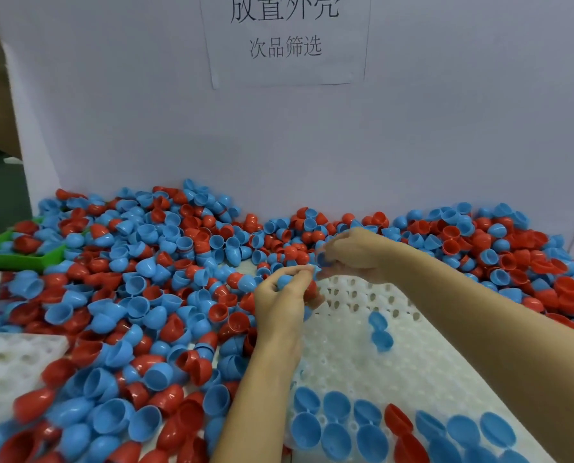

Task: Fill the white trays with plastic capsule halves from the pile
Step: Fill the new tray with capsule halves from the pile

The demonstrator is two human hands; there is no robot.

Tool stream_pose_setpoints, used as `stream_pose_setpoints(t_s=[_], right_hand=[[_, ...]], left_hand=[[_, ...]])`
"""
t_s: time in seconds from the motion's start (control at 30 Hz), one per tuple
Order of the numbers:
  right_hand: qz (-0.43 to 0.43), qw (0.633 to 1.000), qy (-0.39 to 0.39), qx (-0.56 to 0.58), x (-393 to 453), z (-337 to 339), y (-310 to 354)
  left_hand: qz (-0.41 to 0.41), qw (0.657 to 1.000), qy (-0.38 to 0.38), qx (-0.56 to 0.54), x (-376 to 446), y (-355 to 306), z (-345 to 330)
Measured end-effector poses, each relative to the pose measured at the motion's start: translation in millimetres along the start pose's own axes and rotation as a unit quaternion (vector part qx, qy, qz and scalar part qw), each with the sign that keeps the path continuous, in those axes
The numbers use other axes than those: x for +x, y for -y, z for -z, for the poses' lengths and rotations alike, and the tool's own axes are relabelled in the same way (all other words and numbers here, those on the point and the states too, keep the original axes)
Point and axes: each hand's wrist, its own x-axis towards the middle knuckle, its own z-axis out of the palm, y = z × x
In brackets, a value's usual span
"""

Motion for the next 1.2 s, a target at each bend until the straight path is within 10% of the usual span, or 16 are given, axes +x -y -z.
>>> stream_pose_setpoints(t_s=[0.13, 0.37, 0.63, 0.9, 1.07, 1.2], right_hand=[[0.043, 0.983, 0.052, 0.169, 8.0, -11.5, 39.5], [0.129, 0.984, -0.055, -0.112, -10.9, -6.7, 24.2], [0.167, 0.909, 0.135, -0.358, -39.8, -18.7, -26.0], [0.216, 0.913, 0.098, -0.332, -38.0, -31.5, -36.8], [0.091, 0.945, 0.070, -0.306, -22.3, -3.8, -12.4], [0.147, 0.985, -0.017, -0.088, -7.7, -6.6, 17.8]], left_hand=[[0.021, 1.000, -0.010, -0.008, 2.3, -0.8, 2.1], [0.003, 0.999, -0.026, -0.030, 2.1, -4.0, 4.1], [-0.054, 0.994, -0.084, -0.042, 3.2, -5.3, 7.3], [-0.051, 0.995, -0.074, -0.035, 2.6, -4.0, 7.0], [-0.045, 0.994, -0.089, -0.035, 0.9, -3.8, 7.9], [-0.031, 0.996, -0.078, -0.037, -0.6, -4.2, 6.3]])
